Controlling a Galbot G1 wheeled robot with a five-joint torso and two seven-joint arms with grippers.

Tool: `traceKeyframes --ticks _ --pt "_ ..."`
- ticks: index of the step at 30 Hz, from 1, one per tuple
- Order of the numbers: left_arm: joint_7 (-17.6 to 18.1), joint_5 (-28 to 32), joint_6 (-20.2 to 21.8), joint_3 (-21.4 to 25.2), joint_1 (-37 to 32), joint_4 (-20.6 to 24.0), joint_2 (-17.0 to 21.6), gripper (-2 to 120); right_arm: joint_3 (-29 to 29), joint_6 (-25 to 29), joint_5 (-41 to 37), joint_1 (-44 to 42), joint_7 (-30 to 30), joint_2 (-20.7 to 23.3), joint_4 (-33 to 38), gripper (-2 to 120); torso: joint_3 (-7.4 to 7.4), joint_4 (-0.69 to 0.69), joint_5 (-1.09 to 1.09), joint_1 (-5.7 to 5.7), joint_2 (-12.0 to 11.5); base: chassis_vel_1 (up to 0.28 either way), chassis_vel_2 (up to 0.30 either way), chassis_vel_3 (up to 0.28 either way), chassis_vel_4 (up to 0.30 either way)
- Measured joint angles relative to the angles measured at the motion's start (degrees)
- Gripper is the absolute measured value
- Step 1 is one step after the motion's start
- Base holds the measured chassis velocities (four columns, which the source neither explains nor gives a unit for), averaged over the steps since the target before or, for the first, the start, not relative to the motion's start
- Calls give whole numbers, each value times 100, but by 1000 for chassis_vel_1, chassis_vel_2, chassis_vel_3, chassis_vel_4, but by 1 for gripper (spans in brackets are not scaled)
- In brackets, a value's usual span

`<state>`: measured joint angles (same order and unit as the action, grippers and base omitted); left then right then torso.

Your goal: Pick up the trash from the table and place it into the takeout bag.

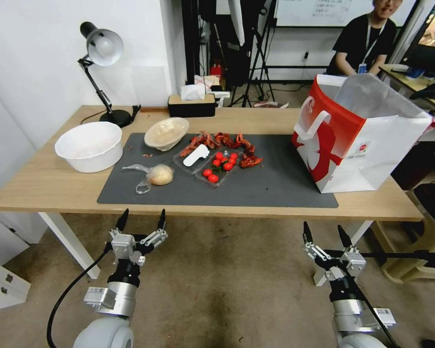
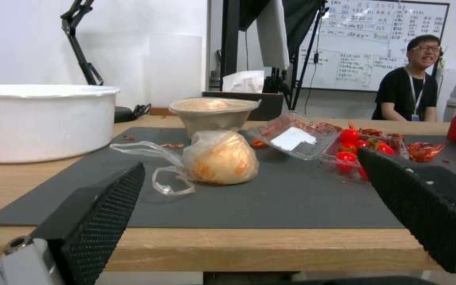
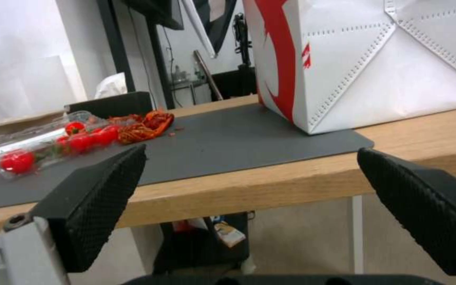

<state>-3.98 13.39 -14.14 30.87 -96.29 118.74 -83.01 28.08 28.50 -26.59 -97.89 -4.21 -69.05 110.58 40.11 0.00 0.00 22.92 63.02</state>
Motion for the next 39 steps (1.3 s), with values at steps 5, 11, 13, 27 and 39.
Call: traceKeyframes --ticks 5,11,13,27,39 --pt "1 5 16 -5 12 21 14 100 0 8 12 -7 2 0 -3 100 0 0 0 0 0 0 0 0 0" --pt "8 50 83 -6 77 27 64 100 1 33 12 -20 33 1 16 100 0 0 0 0 0 0 0 0 0" --pt "25 92 141 -3 148 13 104 100 1 43 11 -25 46 5 19 100 0 0 0 0 0 0 0 0 0" --pt "656 1559 1074 -248 1932 -596 1679 100 -162 -244 104 108 18 194 178 100 1 -2 -1 0 0 0 0 0 0" --pt "418 2040 2020 -434 2735 -796 2118 100 -460 -496 88 440 -71 341 145 100 0 1 0 0 0 0 0 0 0"
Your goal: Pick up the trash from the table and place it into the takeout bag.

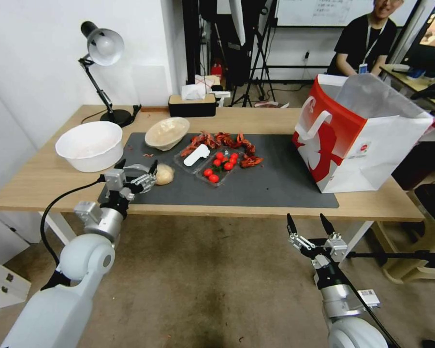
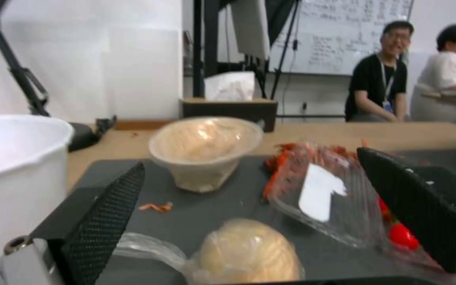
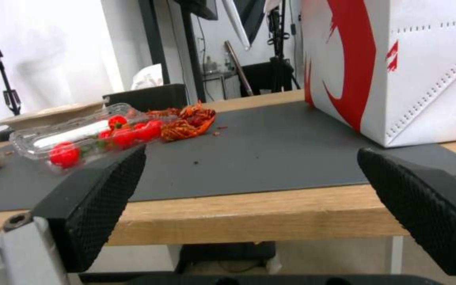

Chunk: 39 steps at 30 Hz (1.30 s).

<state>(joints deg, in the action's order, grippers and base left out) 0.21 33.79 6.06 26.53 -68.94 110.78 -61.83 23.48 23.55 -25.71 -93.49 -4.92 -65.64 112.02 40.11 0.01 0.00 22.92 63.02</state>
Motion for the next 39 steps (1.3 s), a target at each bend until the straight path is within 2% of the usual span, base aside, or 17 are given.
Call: traceKeyframes --ticks 7,16,20,26,27,29,35,39 --pt "-373 -329 99 -216 289 -358 147 100 -4 0 1 7 3 -3 -43 100 0 0 0 0 0 0 0 0 0" --pt "-679 -714 208 -442 554 -830 247 100 20 0 5 39 17 -3 -108 100 0 -1 0 0 0 0 0 0 0" --pt "-591 -810 426 -564 715 -969 210 100 38 0 5 66 18 1 -157 100 -1 -1 0 -1 0 0 0 0 0" --pt "-257 -903 665 -723 947 -1193 151 100 62 12 8 65 16 -8 -196 100 0 0 1 -1 0 0 0 0 0" --pt "-88 -934 823 -756 999 -1218 127 100 84 19 12 57 15 -14 -203 100 -1 -1 0 -1 0 0 0 0 0" --pt "18 -959 1006 -785 1036 -1222 112 100 116 30 15 49 14 -15 -218 100 0 -1 1 -1 0 0 0 0 0" --pt "-82 -936 1154 -813 1084 -1244 84 100 185 51 15 50 2 4 -257 100 0 -1 0 -1 0 0 0 0 0" --pt "-93 -828 1161 -829 1149 -1294 47 91 190 68 19 46 -2 -5 -294 100 -1 -1 1 -1 0 0 0 0 0"
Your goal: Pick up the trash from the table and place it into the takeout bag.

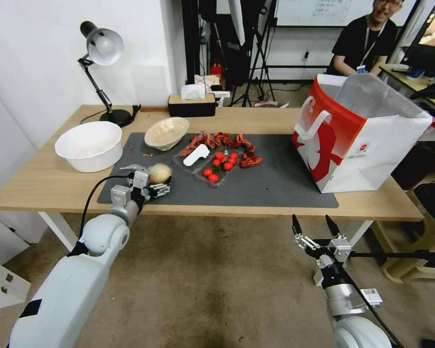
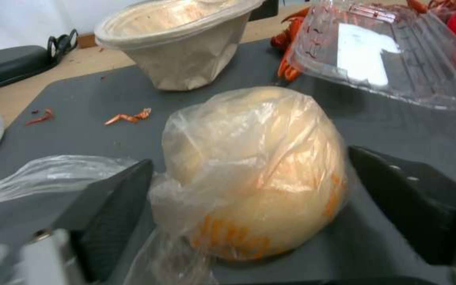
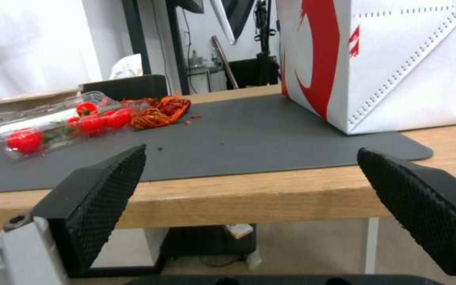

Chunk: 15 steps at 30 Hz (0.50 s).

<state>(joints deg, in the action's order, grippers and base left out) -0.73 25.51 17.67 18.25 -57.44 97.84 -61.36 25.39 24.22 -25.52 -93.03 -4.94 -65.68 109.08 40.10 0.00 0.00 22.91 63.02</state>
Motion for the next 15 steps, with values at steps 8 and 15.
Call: traceKeyframes --ticks 8,15 --pt "7 137 -23 9 40 -8 -24 61 -37 7 76 21 0 -69 -47 100 0 0 0 0 0 0 0 0 0" --pt "-229 230 -413 12 -76 -140 -2 34 -24 19 83 19 -5 -55 -48 100 0 -1 -1 0 0 0 0 0 0"
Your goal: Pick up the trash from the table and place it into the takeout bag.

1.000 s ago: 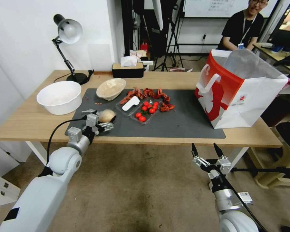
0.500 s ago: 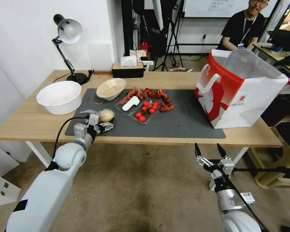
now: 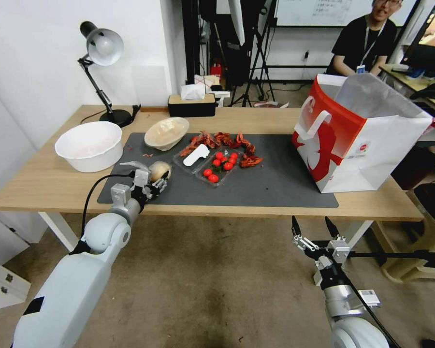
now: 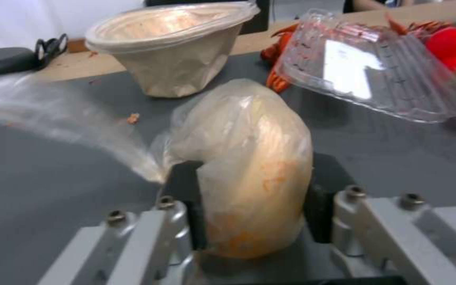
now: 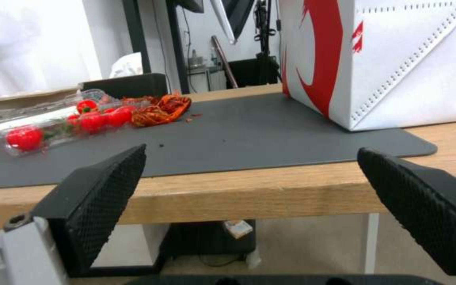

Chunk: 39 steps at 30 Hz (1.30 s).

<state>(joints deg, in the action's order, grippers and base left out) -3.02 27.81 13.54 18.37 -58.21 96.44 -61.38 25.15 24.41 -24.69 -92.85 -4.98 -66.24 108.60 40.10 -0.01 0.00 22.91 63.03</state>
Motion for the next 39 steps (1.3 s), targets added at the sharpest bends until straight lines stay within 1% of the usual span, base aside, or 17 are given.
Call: traceKeyframes --ticks 1,3,4,5,6,8,13,16,18,20,22,24,29,31,34,36,39 --pt "0 0 0 0 0 0 0 34 0 0 0 0 0 0 0 100 0 0 0 0 0 0 0 0 0" --pt "-158 65 -249 4 -41 -16 -1 24 5 12 17 -15 9 8 2 100 0 0 0 0 1 0 0 0 0" --pt "-272 119 -439 4 -49 -24 0 20 5 16 20 -21 9 12 9 100 0 0 -1 0 0 0 0 0 0" --pt "-272 119 -439 4 -49 -24 0 20 5 16 20 -21 9 12 9 100 0 0 -1 0 0 0 0 0 0" --pt "-454 176 -766 2 -53 -29 16 13 6 17 21 -31 8 27 34 100 0 1 0 1 0 0 0 0 0" --pt "-662 247 -1077 5 -49 -24 38 9 16 17 21 -41 3 54 73 100 0 1 -1 0 1 0 0 0 0" --pt "-922 499 -1355 29 30 49 98 5 45 17 21 -48 -3 68 90 100 0 0 1 1 1 0 0 0 0" --pt "-1464 940 -1658 -7 318 54 189 5 58 17 24 -46 -3 42 106 100 0 1 1 1 0 0 0 0 0" --pt "-1532 1014 -1683 -21 367 54 201 5 57 17 26 -47 -3 37 108 100 0 0 0 1 1 0 0 0 0" --pt "-1908 1440 -1750 -134 658 65 249 5 53 18 49 -59 1 -4 125 100 0 1 1 1 1 0 0 0 0" --pt "-1991 1532 -1757 -175 729 65 253 5 51 22 61 -73 4 -16 127 100 0 0 1 1 0 0 0 0 0" --pt "-2254 1845 -1765 -379 1054 42 273 5 46 37 103 -136 16 -44 149 100 0 1 2 1 0 0 0 0 0" --pt "-2420 2054 -1758 -630 1404 -61 250 5 51 45 121 -202 25 -64 207 100 1 0 0 1 0 0 0 0 0" --pt "-2542 2108 -1731 -949 1849 -305 76 5 73 49 114 -293 61 -110 326 100 1 0 1 1 0 0 0 0 0" --pt "-2571 2134 -1673 -1169 2133 -426 -60 5 95 50 114 -343 83 -149 382 100 1 3 0 1 0 0 0 0 0" --pt "-2580 2176 -1626 -1509 2553 -590 -251 5 127 51 133 -394 95 -192 449 100 1 1 0 1 0 0 0 0 0" --pt "-2580 2195 -1617 -1662 2762 -683 -324 5 143 51 147 -416 97 -201 487 100 1 1 -1 1 -1 0 0 0 0"
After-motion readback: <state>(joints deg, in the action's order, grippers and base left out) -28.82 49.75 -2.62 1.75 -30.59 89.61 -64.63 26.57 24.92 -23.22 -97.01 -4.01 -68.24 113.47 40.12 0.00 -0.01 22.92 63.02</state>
